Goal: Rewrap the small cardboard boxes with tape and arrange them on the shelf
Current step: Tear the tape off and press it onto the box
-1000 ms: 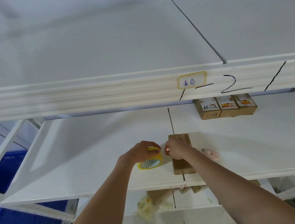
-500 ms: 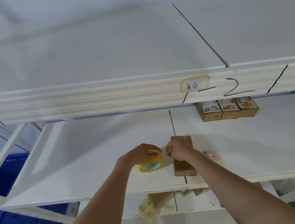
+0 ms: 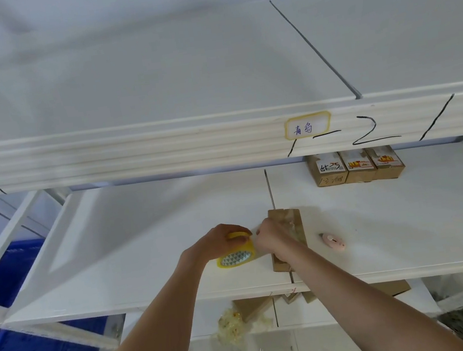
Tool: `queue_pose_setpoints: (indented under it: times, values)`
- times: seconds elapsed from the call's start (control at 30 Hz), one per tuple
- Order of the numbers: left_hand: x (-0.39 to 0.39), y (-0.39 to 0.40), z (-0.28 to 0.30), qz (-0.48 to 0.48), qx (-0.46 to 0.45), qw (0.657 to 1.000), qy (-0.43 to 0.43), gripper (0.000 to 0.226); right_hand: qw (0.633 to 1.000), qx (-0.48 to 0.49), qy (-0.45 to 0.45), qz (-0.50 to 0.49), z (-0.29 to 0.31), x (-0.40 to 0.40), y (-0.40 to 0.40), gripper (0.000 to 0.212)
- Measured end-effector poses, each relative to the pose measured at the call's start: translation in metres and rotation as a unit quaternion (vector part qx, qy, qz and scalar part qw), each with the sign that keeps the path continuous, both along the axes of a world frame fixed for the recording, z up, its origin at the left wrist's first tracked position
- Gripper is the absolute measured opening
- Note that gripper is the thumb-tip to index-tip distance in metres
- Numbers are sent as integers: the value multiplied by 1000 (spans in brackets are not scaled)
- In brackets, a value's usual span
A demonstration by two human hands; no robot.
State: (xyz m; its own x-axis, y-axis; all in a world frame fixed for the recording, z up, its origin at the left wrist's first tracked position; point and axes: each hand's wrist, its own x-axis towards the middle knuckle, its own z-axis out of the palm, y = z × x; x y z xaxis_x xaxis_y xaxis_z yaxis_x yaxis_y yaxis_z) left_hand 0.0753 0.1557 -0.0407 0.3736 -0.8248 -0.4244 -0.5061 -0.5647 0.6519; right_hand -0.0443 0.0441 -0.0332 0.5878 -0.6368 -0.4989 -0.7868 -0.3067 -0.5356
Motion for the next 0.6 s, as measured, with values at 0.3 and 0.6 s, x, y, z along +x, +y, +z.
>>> queue_pose_setpoints:
  times: [0.3,0.6]
  values:
    - [-1,7,0,14,-23,1000,13,26,985,129,-39,-110,-3,3,-2,13]
    - [2,27,3,30,-43,999,16,28,996,33,-68,-53,-2,10,4,15]
